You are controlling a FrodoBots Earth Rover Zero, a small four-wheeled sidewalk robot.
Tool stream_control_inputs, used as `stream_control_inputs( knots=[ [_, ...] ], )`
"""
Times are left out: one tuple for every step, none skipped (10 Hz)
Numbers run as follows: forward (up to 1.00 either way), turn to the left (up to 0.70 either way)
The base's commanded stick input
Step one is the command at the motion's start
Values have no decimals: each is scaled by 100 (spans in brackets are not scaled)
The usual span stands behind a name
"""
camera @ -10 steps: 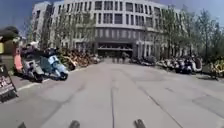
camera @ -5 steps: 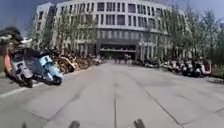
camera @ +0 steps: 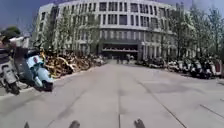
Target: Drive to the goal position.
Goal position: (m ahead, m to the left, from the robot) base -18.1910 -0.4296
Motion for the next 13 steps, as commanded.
stream_control_inputs(
  knots=[
    [85,0],
    [85,0],
    [85,0],
    [85,0],
    [85,0],
    [85,0],
    [85,0],
    [85,0],
    [85,0],
    [9,0],
    [0,0],
    [0,-43],
    [0,-67]
  ],
)
